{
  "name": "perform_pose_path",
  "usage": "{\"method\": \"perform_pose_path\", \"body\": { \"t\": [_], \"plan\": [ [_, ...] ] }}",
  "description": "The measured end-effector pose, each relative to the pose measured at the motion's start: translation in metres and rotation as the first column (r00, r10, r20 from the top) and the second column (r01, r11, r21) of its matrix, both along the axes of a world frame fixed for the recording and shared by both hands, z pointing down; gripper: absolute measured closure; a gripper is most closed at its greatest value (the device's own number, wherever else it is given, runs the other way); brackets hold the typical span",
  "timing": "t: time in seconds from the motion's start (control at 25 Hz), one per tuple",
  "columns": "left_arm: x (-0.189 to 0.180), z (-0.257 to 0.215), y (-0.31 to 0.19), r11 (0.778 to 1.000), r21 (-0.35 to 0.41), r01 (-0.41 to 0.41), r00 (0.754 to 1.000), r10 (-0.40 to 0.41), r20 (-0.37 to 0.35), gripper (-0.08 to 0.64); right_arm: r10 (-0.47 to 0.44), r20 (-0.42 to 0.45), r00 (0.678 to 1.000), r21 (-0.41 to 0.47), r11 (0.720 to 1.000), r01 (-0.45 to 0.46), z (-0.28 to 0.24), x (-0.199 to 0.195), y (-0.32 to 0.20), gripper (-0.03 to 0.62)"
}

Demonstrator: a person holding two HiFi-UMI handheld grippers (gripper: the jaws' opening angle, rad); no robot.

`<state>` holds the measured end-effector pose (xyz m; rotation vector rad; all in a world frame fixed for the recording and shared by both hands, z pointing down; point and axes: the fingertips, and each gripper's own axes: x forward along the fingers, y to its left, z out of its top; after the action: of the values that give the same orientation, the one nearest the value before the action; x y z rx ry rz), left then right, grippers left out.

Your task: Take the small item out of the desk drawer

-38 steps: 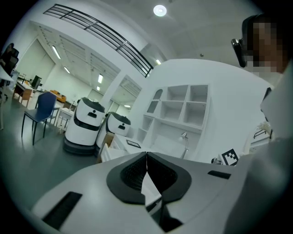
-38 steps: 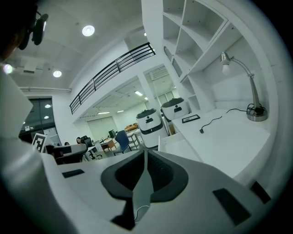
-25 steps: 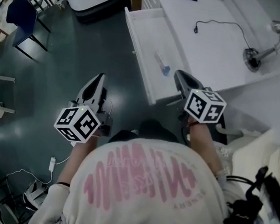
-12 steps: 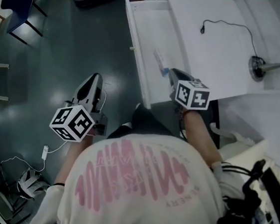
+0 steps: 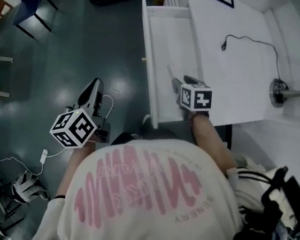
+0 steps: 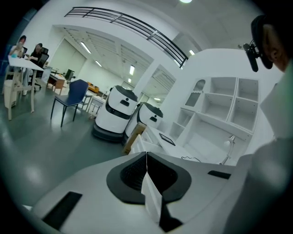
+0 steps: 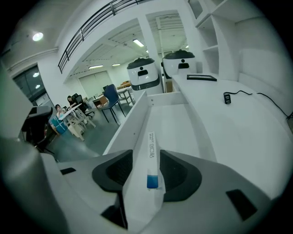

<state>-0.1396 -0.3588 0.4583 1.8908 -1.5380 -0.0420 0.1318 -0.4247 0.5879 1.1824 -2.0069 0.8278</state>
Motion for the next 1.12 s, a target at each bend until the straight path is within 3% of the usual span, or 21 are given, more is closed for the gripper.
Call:
{"method": "perform_pose_path", "body": {
  "t": [0.16, 0.32, 0.56, 0.84, 0.92, 1.12],
  "plan": [
    [-0.012, 0.003, -0.003, 0.999, -0.019, 0.043, 0.999, -0.043, 0.019, 0.529, -0.039, -0.025, 0.999, -0.076, 0.996, 0.037, 0.023, -0.003, -0.004, 0.331],
    [-0.018, 0.008, -0.003, 0.997, -0.023, 0.072, 0.997, -0.071, 0.030, 0.529, -0.053, -0.027, 0.998, -0.154, 0.987, 0.048, 0.044, -0.004, -0.002, 0.330],
    [-0.020, 0.012, -0.005, 0.996, -0.030, 0.089, 0.996, -0.089, 0.009, 0.529, -0.062, -0.036, 0.997, -0.202, 0.978, 0.054, 0.058, -0.002, 0.000, 0.333],
    [-0.019, 0.010, -0.006, 0.996, -0.019, 0.087, 0.996, -0.087, 0.003, 0.529, -0.023, -0.028, 0.999, -0.210, 0.978, 0.017, 0.059, 0.002, 0.004, 0.414],
    [-0.018, 0.009, -0.006, 0.996, -0.016, 0.086, 0.996, -0.086, 0.002, 0.529, -0.002, -0.021, 1.000, -0.212, 0.977, -0.003, 0.057, 0.004, 0.005, 0.471],
    [-0.016, 0.005, -0.002, 0.997, -0.002, 0.076, 0.997, -0.076, -0.005, 0.529, 0.043, -0.004, 0.999, -0.214, 0.976, -0.043, 0.051, 0.009, 0.009, 0.479]
  ]
}}
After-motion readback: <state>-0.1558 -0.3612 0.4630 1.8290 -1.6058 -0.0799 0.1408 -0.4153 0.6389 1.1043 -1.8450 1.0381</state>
